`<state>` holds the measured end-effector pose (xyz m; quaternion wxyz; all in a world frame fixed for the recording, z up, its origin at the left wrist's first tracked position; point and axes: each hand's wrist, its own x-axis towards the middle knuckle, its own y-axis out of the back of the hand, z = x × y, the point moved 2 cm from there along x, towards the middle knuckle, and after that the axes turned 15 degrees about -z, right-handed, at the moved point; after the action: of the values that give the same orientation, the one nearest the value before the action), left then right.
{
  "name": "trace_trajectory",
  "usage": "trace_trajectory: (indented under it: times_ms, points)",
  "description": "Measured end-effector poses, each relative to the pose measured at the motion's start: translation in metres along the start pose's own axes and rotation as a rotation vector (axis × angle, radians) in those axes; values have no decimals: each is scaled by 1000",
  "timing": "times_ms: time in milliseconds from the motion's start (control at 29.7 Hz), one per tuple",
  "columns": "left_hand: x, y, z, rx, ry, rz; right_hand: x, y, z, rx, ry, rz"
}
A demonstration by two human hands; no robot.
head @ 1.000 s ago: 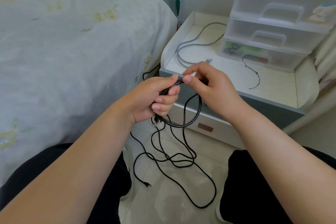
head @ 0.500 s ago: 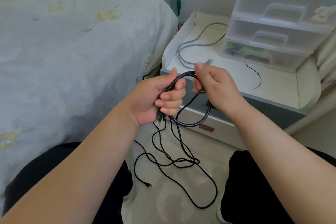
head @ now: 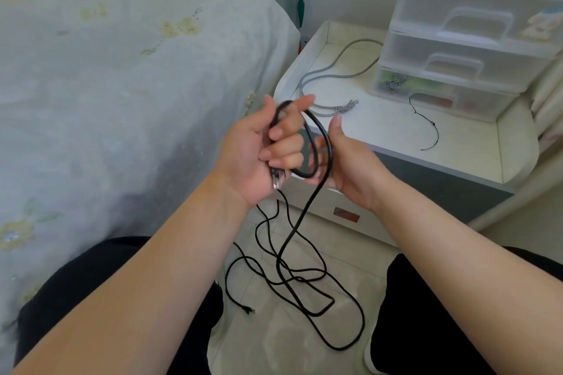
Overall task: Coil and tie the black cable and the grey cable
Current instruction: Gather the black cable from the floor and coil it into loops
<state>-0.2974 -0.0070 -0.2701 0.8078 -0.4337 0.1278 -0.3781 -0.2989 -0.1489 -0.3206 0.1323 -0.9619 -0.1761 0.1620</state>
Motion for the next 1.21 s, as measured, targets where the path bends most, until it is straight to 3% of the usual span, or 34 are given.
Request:
trace_trajectory:
  times_ms: [168, 235, 303, 403, 504, 605, 841, 941, 1210]
  points:
    - [1, 16, 27, -85, -329, 247, 1, -1, 26, -33, -243, -209]
    - [-2, 26, 42, -120, -467, 353, -3, -5, 39, -202, -281, -189]
    - [-6, 35, 56, -152, -554, 432, -9, -8, 48, -541, -265, -77]
    - [-7, 38, 57, -62, -484, 506, -24, -16, 46, -1311, -193, 17]
    - [-1, 32, 38, 405, -202, 527, -39, -26, 37, -1599, -107, -21]
    - [2, 26, 25, 853, 26, 464, -47, -27, 20, -1621, 99, -43]
    - [5, 24, -3, 918, 265, 265, -48, -23, -19, -1396, 316, -146]
    - [6, 21, -9, 796, 345, 181, -44, -18, -33, -1244, 320, -51]
    - [8, 19, -14, 167, 432, -134, -24, 4, -43, -934, 298, 239]
